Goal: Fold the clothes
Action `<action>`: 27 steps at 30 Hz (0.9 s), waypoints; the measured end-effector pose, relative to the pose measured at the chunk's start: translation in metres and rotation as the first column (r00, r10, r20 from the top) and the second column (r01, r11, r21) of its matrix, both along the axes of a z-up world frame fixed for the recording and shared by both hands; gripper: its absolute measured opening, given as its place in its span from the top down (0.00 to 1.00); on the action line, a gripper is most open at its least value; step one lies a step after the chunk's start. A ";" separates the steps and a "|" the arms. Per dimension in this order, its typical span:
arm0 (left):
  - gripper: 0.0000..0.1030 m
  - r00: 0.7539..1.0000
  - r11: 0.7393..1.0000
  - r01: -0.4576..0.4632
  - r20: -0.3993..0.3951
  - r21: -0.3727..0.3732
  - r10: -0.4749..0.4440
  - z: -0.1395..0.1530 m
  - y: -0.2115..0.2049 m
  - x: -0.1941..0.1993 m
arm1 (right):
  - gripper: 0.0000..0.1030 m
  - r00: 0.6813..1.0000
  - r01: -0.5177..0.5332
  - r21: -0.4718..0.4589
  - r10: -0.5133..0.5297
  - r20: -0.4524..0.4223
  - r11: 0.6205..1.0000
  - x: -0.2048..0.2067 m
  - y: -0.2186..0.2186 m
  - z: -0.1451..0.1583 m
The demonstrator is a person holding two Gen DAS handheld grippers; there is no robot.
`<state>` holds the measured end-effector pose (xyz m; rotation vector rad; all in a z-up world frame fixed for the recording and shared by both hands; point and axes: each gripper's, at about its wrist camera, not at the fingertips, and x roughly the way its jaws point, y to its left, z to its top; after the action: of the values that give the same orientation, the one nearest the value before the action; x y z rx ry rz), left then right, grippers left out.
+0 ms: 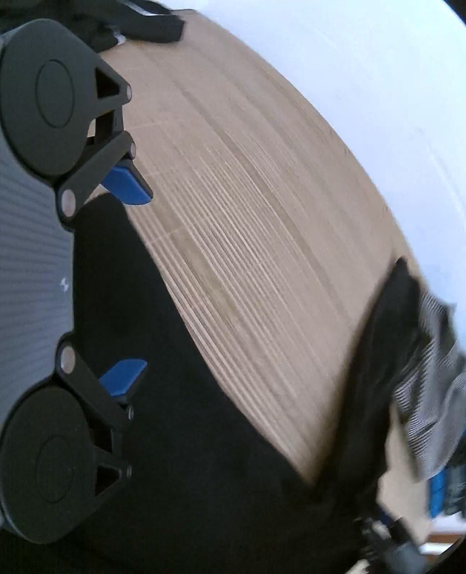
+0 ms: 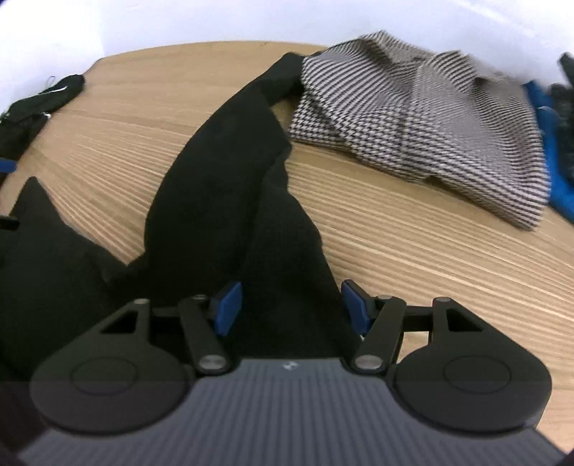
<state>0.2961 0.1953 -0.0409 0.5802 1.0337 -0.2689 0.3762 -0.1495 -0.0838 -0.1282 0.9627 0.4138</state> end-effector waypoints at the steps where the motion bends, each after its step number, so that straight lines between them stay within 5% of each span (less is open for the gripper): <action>1: 0.08 1.000 1.000 0.000 -0.016 0.003 0.000 0.000 0.006 0.005 | 0.38 1.000 -0.014 0.008 0.014 -0.012 1.000 0.002 0.000 -0.002; 7: 0.08 0.984 0.971 -0.152 -0.123 -0.182 0.131 -0.001 0.067 0.021 | 0.30 0.998 -0.063 0.020 0.063 0.019 0.998 -0.006 0.003 -0.004; 12: 0.11 0.972 0.957 -0.196 -0.169 -0.214 0.161 -0.024 0.078 0.031 | 0.28 0.997 -0.062 0.023 0.061 0.054 0.998 -0.008 0.005 -0.007; 14: 0.26 0.972 0.935 -0.209 -0.165 -0.287 0.167 -0.023 0.081 0.033 | 0.28 0.997 -0.050 0.034 0.048 0.053 0.998 -0.006 0.006 -0.007; 16: 0.63 0.974 0.920 -0.212 -0.143 -0.330 0.173 -0.020 0.082 0.032 | 0.36 0.997 -0.051 0.033 0.049 0.057 0.998 -0.003 0.007 -0.006; 17: 0.74 0.974 0.913 -0.214 -0.148 -0.348 0.172 -0.019 0.082 0.032 | 0.52 0.996 -0.062 0.031 0.060 0.063 0.998 -0.002 0.009 -0.006; 18: 0.79 0.972 0.905 -0.223 -0.153 -0.362 0.178 -0.017 0.082 0.031 | 0.80 0.996 -0.073 0.040 0.071 0.059 0.997 -0.001 0.010 -0.005; 19: 0.80 0.972 0.904 -0.225 -0.147 -0.363 0.183 -0.016 0.081 0.030 | 0.88 0.997 -0.071 0.064 0.068 0.041 0.995 0.003 0.009 -0.003; 27: 0.81 0.980 0.889 -0.186 -0.010 -0.419 0.200 0.034 0.080 -0.019 | 0.88 0.991 -0.082 0.166 0.064 0.114 0.983 -0.029 -0.009 0.049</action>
<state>0.2768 0.2758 -0.0071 0.0905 0.9564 -0.2936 0.3471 -0.1586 -0.0345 -0.0303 0.8137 0.5495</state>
